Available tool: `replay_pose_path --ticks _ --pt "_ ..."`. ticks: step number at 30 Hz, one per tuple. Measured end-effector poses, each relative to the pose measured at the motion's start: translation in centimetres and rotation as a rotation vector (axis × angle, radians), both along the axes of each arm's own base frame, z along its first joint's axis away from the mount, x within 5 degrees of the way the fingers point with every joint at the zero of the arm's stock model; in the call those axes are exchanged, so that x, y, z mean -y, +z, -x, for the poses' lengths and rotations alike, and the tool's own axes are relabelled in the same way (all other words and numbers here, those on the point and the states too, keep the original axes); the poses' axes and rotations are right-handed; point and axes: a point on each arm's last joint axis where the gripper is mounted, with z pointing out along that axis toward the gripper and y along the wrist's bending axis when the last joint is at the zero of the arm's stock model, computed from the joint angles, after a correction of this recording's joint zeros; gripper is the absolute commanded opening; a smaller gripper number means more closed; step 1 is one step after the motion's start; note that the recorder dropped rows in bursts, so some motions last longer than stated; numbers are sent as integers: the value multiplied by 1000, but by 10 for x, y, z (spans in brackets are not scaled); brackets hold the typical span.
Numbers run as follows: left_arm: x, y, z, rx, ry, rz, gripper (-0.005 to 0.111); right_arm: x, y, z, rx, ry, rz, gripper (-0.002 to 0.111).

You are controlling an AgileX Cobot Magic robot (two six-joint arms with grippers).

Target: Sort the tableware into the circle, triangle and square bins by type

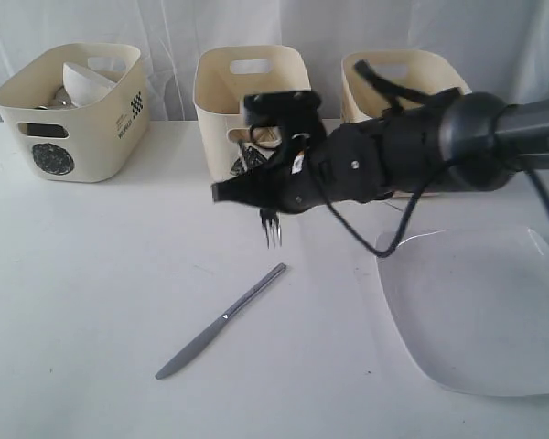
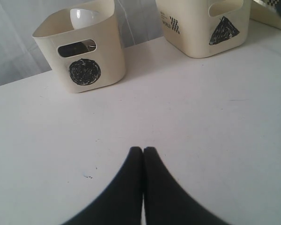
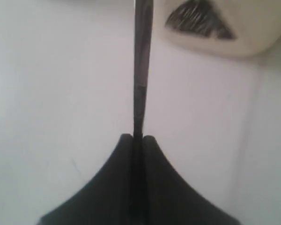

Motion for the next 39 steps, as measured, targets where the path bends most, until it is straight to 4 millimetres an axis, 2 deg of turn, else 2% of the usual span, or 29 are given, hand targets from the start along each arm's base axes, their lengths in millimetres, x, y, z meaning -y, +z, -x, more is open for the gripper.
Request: replay_pose_path --ticks 1,4,5,8,11,16,18,23,25,31,34,39 --pt "0 0 0 0 0 0 0 18 18 -3 78 -88 -87 0" --pt "0 0 0 0 0 0 0 49 56 -19 239 -229 -231 0" --pt "0 0 0 0 0 0 0 51 64 -24 268 -239 -244 0" --pt "0 0 0 0 0 0 0 52 87 -55 360 -255 -279 0" --pt "0 0 0 0 0 0 0 43 82 -86 378 -237 -253 0" --pt "0 0 0 0 0 0 0 31 57 -124 367 -212 -211 1" --pt "0 0 0 0 0 0 0 26 47 -137 357 -203 -196 8" --pt "0 0 0 0 0 0 0 18 26 -160 331 -186 -174 33" --pt "0 0 0 0 0 0 0 16 26 -163 327 -169 -151 38" --pt "0 0 0 0 0 0 0 19 39 -153 283 -100 -40 39" --pt "0 0 0 0 0 0 0 24 50 -134 243 -49 53 39" --pt "0 0 0 0 0 0 0 38 67 -88 140 67 225 39"
